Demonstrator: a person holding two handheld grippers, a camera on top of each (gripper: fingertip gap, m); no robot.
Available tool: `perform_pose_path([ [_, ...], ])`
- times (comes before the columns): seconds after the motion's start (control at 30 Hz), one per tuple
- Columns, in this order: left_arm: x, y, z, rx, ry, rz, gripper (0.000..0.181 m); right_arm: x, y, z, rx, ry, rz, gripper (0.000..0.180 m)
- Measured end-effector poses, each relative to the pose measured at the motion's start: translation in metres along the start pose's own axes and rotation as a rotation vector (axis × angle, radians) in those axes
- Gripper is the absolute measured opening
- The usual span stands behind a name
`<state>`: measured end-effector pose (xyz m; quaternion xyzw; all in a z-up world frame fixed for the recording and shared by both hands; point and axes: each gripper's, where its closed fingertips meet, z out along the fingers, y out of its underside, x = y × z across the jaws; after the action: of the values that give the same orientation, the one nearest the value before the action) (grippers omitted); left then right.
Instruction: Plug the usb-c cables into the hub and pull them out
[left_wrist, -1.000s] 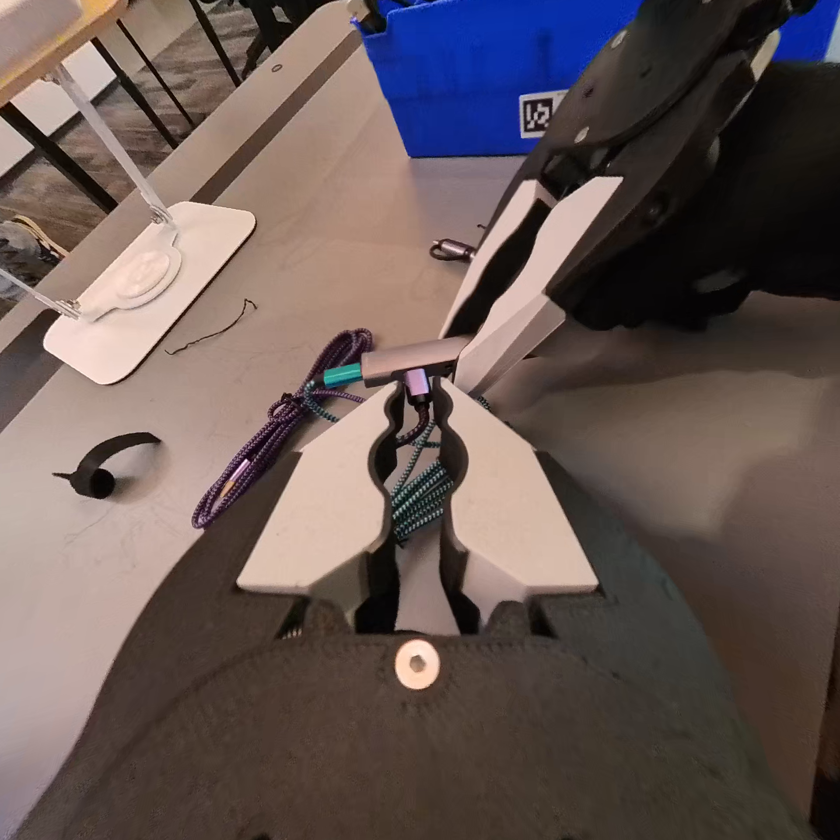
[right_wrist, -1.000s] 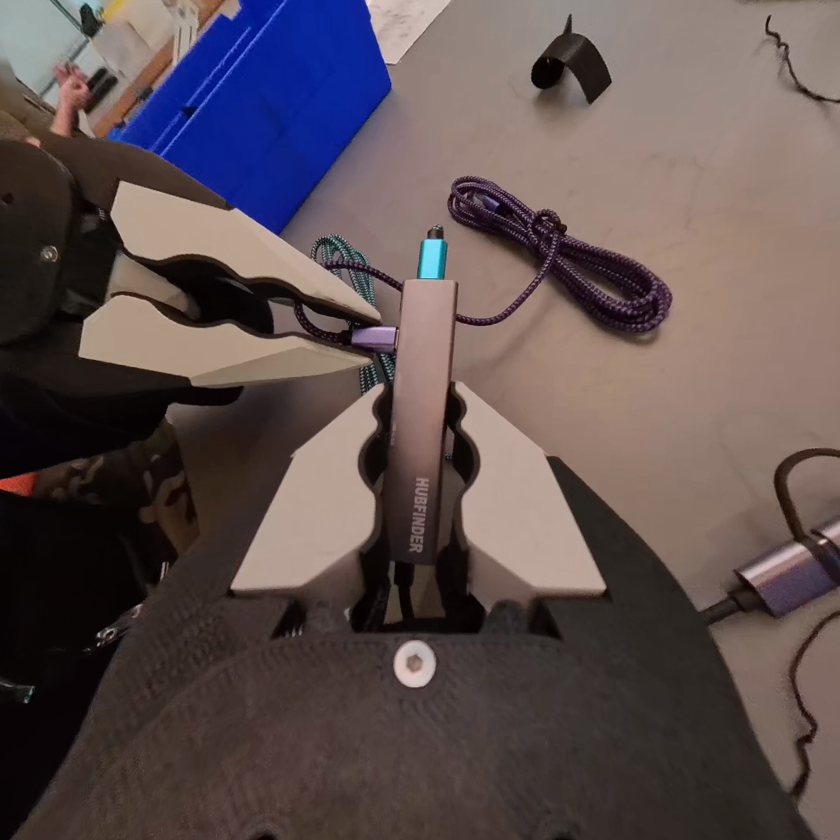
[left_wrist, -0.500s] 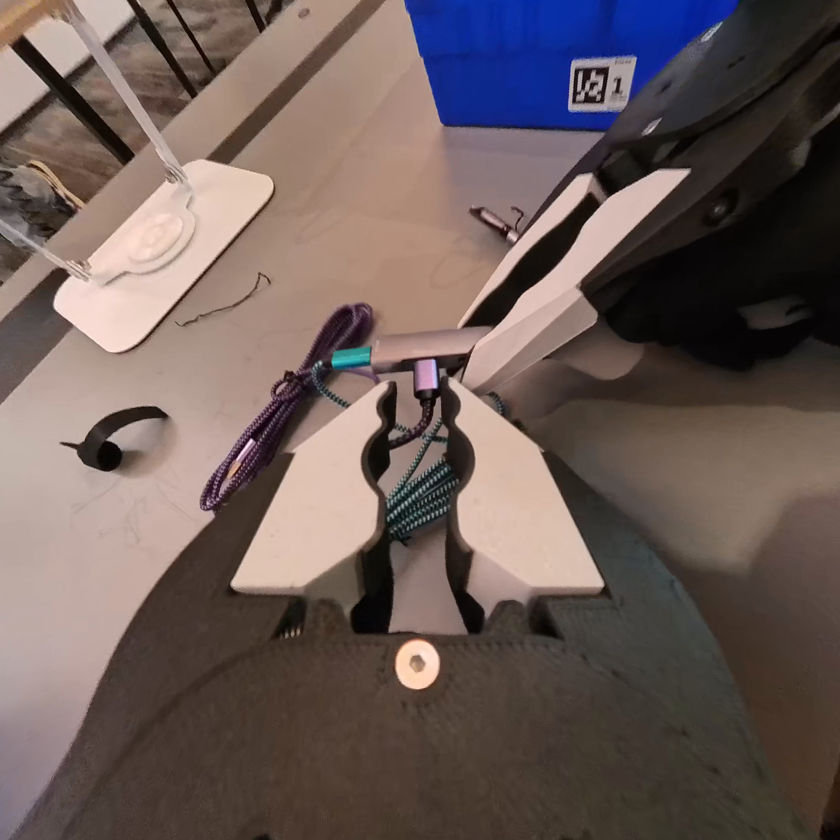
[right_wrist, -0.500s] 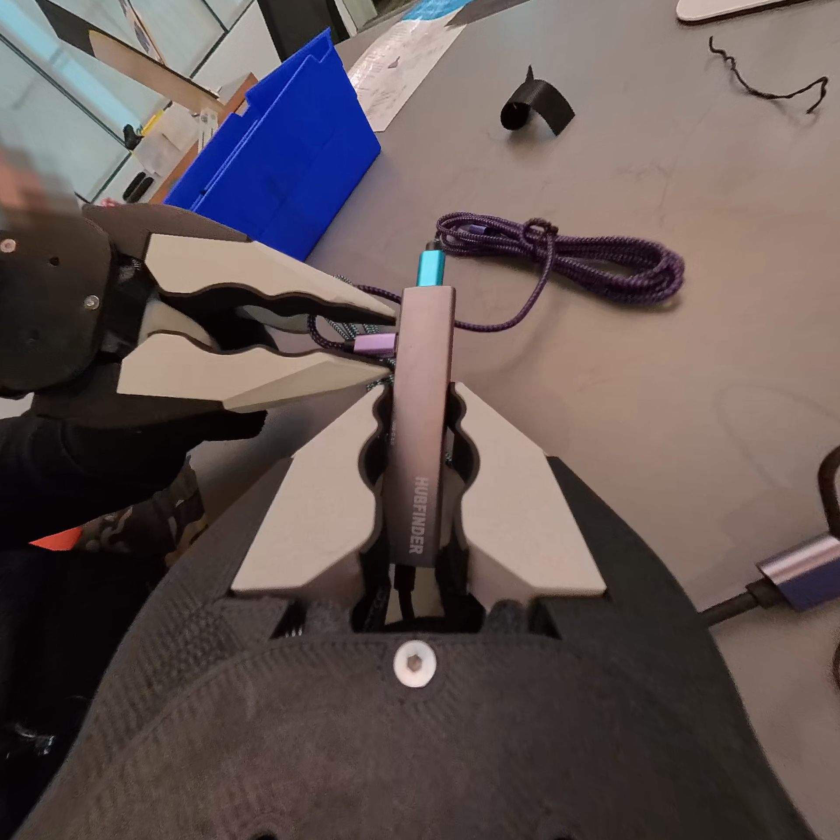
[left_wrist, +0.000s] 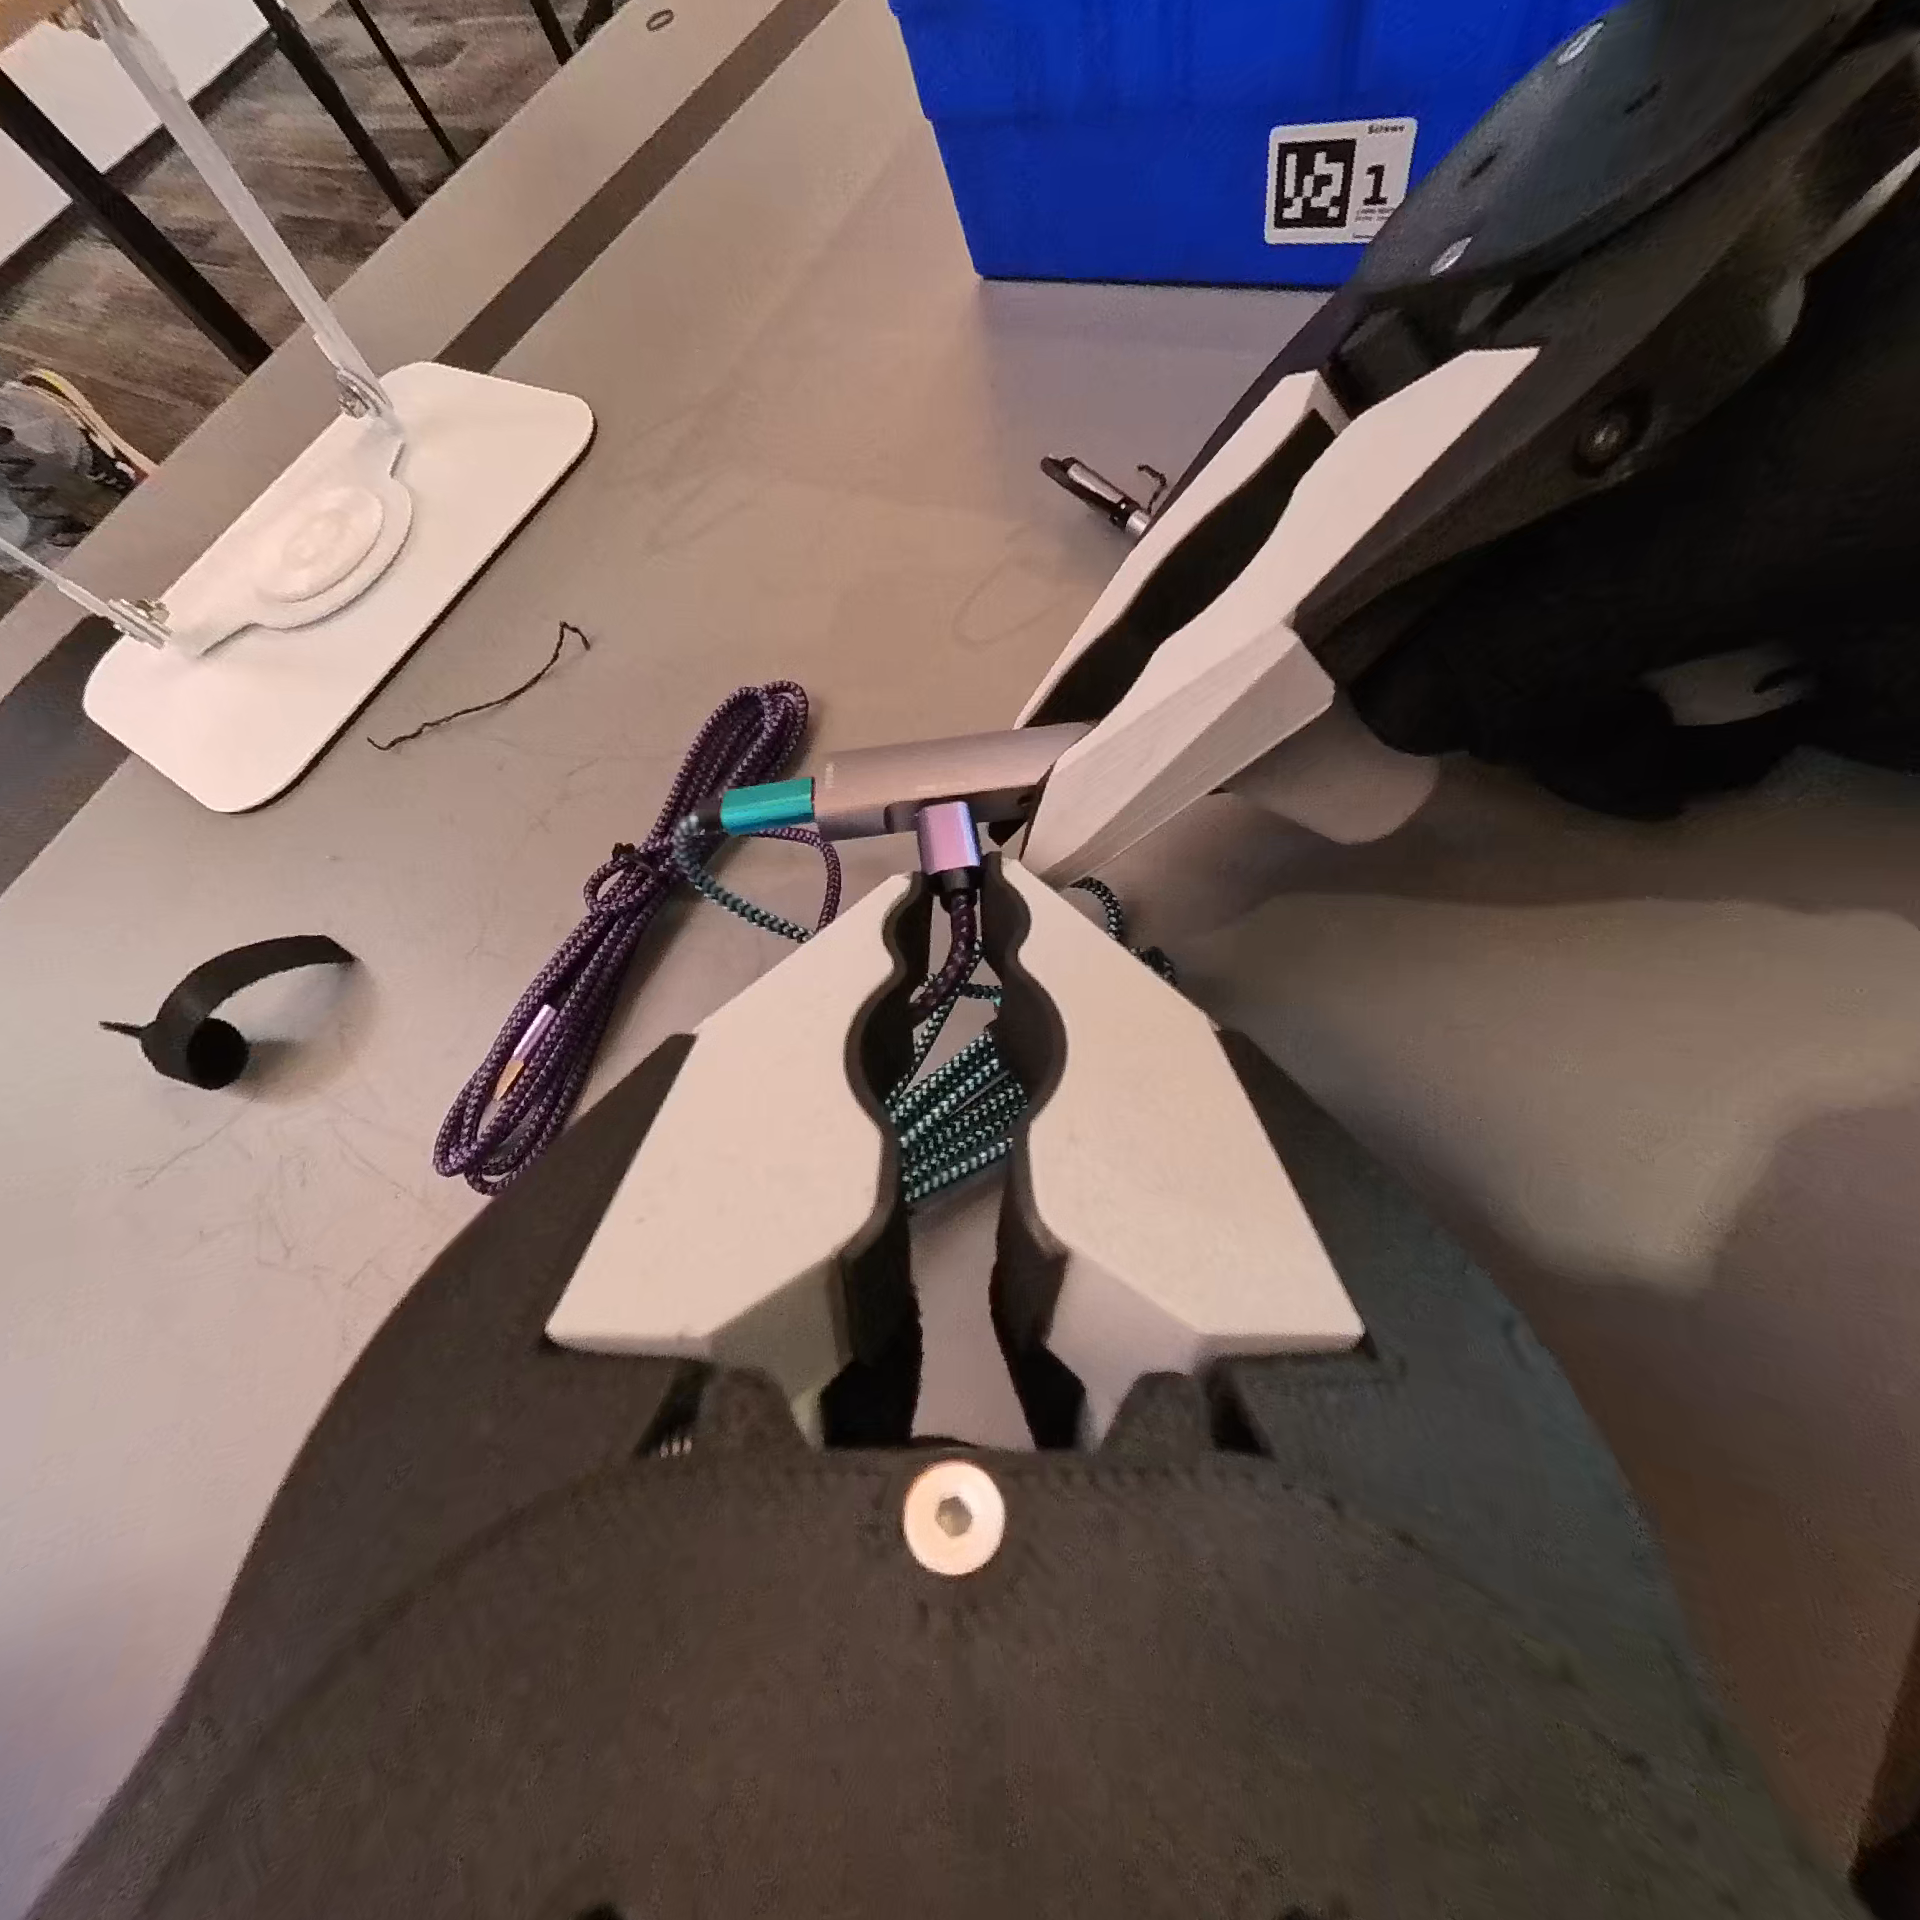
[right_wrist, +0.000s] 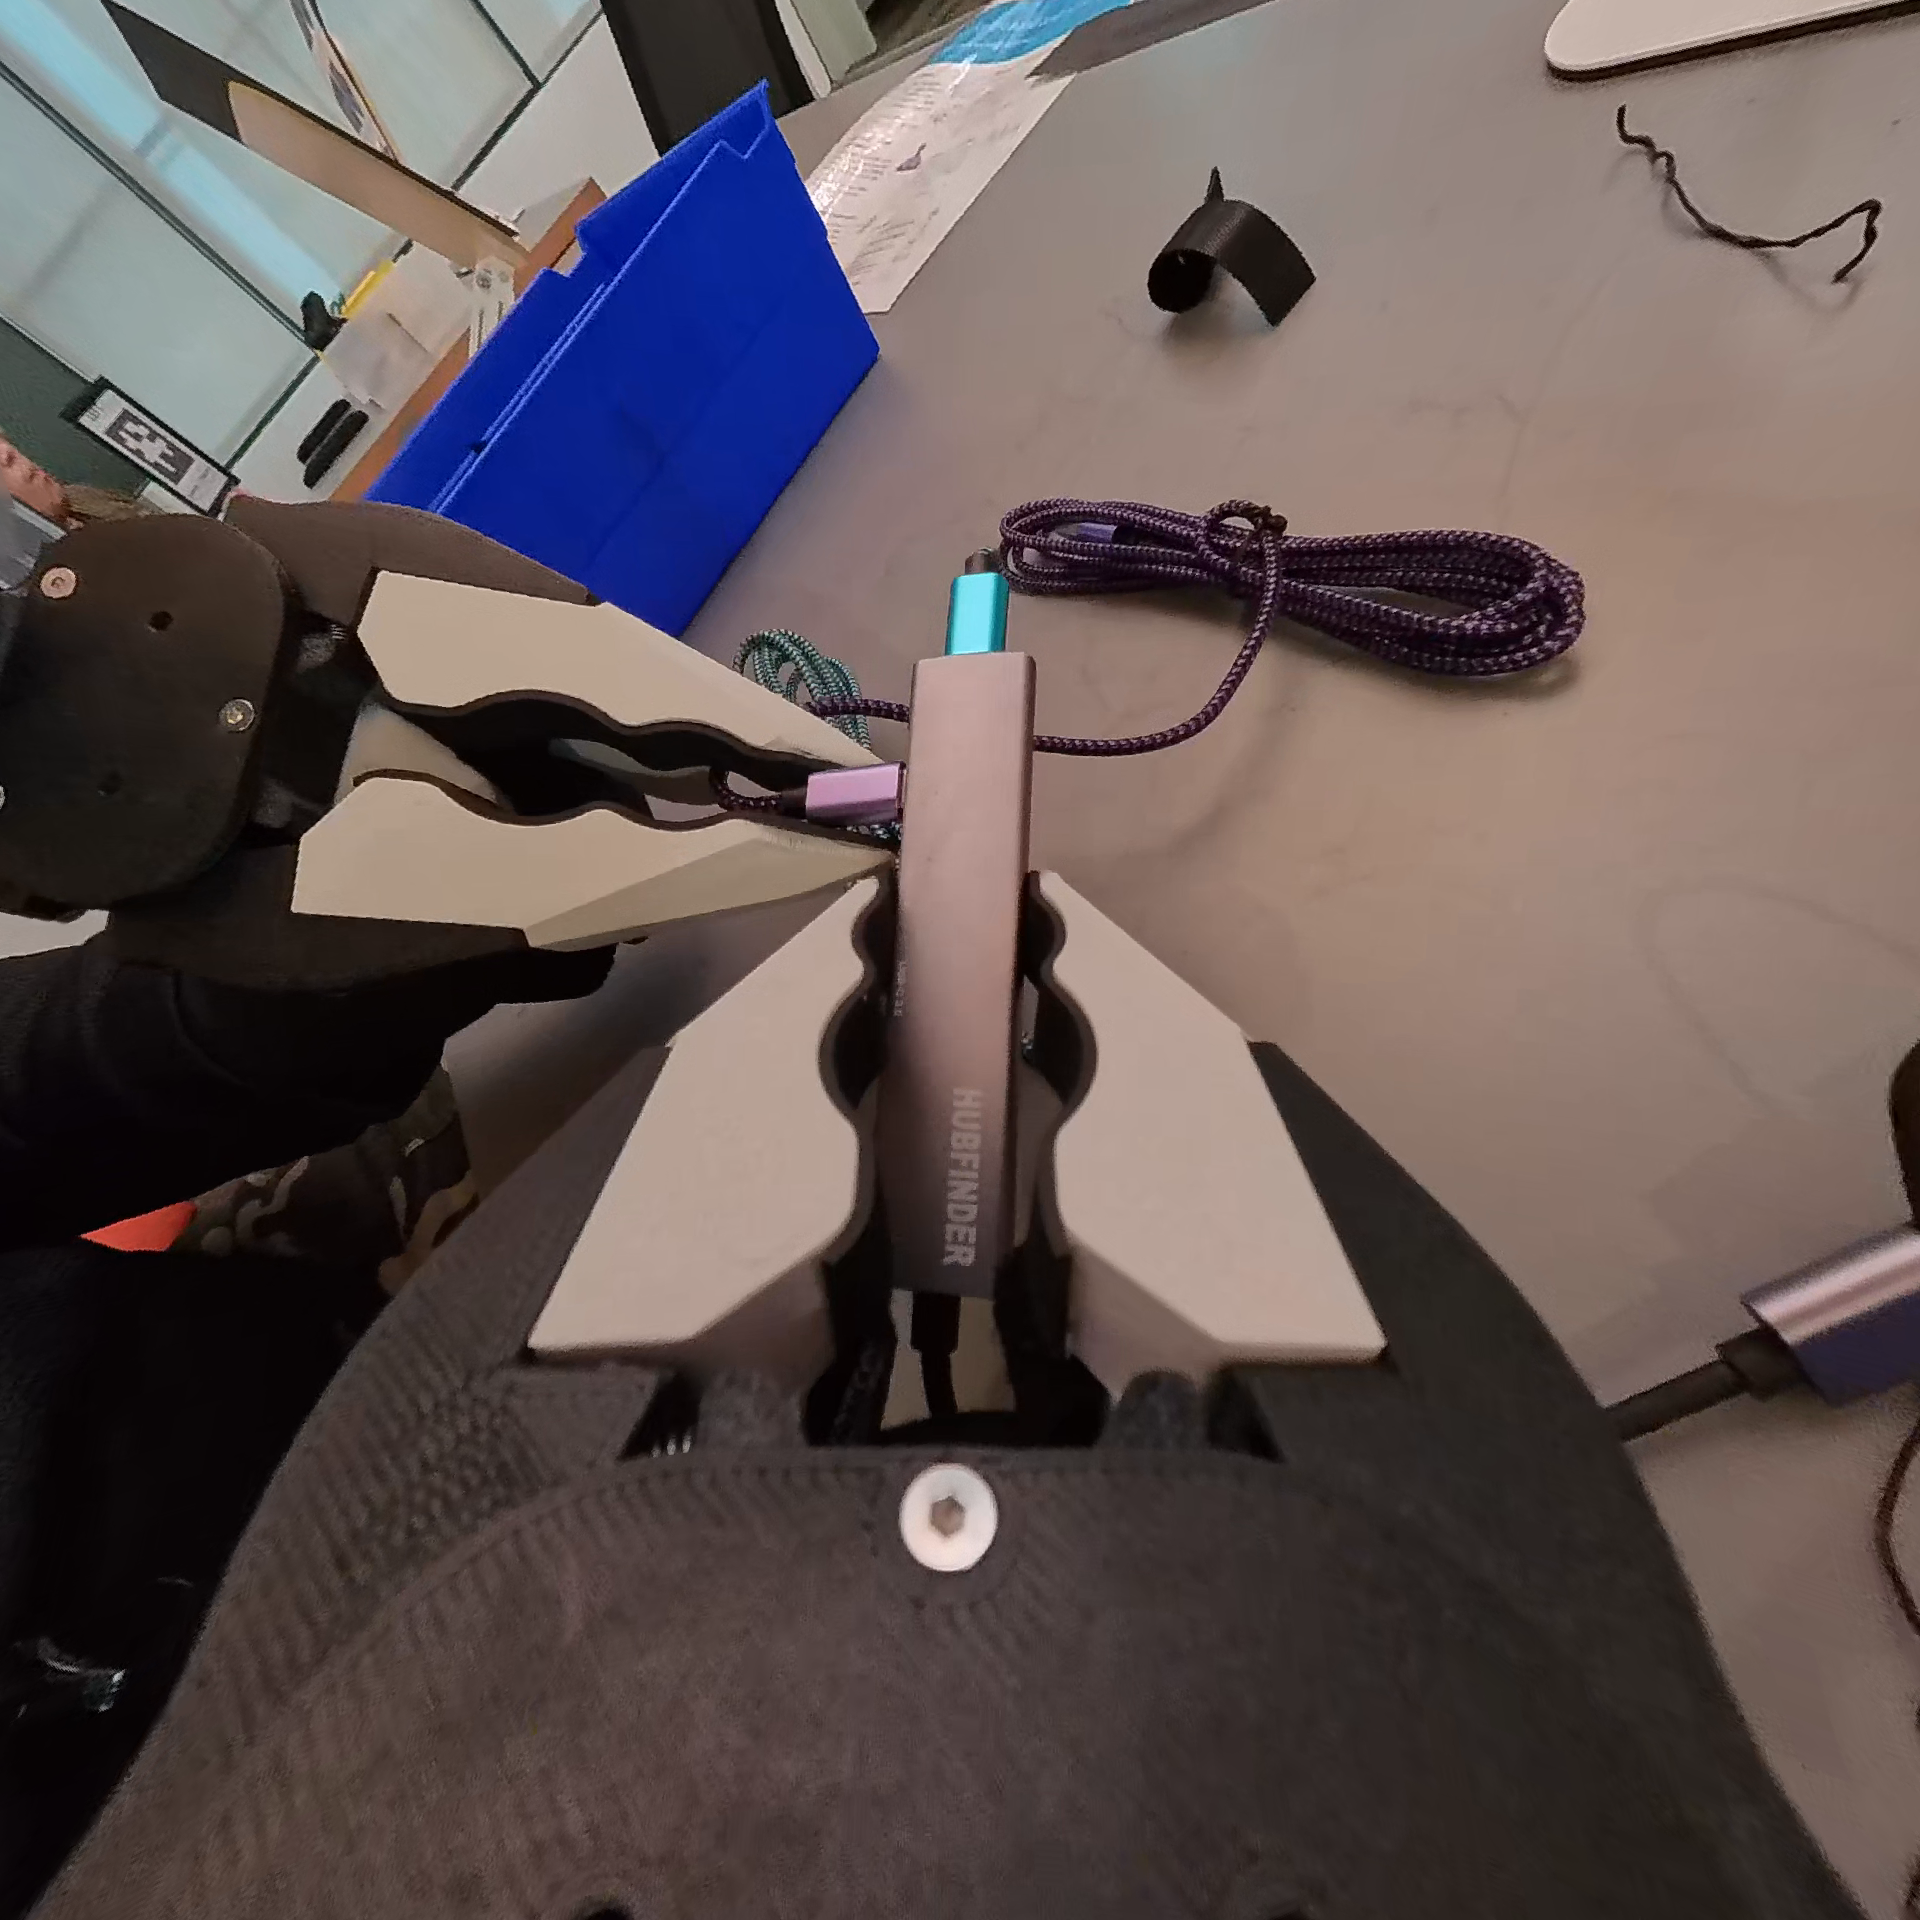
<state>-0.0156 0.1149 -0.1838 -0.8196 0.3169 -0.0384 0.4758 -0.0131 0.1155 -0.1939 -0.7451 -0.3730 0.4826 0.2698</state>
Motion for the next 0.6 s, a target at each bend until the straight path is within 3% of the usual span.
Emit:
perform_pose_path([
  [0.6,-0.006,-0.027,-0.009,0.161,-0.081,-0.018,0.009,-0.009,-0.015,-0.007,0.085,-0.122,0.111,0.022],
])
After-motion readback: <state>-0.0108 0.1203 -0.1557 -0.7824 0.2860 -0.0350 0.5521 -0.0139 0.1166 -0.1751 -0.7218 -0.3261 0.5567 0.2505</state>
